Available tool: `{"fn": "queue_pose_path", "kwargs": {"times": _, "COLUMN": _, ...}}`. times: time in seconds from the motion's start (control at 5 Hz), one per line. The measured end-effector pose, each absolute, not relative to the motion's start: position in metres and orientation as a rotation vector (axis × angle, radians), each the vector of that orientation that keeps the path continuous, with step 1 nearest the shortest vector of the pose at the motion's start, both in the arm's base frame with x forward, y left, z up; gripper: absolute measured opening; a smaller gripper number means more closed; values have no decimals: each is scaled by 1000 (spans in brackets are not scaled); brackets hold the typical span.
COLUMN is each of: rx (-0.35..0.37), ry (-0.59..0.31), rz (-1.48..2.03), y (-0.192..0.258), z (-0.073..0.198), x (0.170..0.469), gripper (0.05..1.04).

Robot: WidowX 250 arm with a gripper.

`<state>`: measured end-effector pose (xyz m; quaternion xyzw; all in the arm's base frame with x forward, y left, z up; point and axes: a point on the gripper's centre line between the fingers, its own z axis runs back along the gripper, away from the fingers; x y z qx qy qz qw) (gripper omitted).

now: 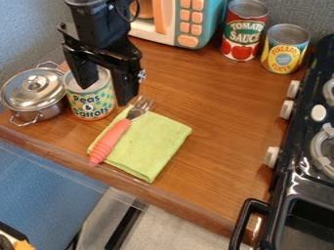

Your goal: Put the red fork in the middle of the table

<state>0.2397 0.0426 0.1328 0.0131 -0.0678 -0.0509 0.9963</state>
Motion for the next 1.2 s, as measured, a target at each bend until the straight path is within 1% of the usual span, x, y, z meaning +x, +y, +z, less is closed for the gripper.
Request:
{"fn": "queue_pose_path", "kwargs": {"times": 0.2, "rx": 20, "ry": -112, "rz": -100, "y": 42, "z": 126, "x": 238, "gripper": 999}}
{"fn": "queue_pose_path", "kwargs": {"times": 0.4, "rx": 24, "ry": -71, "rz": -73, "y": 51, "z": 98, "x": 239, "gripper": 999}}
{"fn": "queue_pose_path", "kwargs": {"times": 0.6, "rx": 48, "ry": -49, "rz": -62, "y": 65, "z": 74, "x": 231, "gripper": 999}}
{"fn": "queue_pose_path", "kwargs": {"times": 0.8, "rx": 53, "ry": -36, "rz": -58, "y": 73, "z": 51, "x": 223, "gripper": 999}}
{"fn": "queue_pose_path", "kwargs": {"times": 1.0, "rx": 35, "ry": -54, "rz": -23, "y": 80, "z": 39, "x": 224, "gripper": 999}}
{"fn": "queue_pose_path", "kwargs": {"times": 1.2, "rx": 20, "ry": -53, "rz": -19, "y": 80, "z": 34, "x": 225, "gripper": 999}}
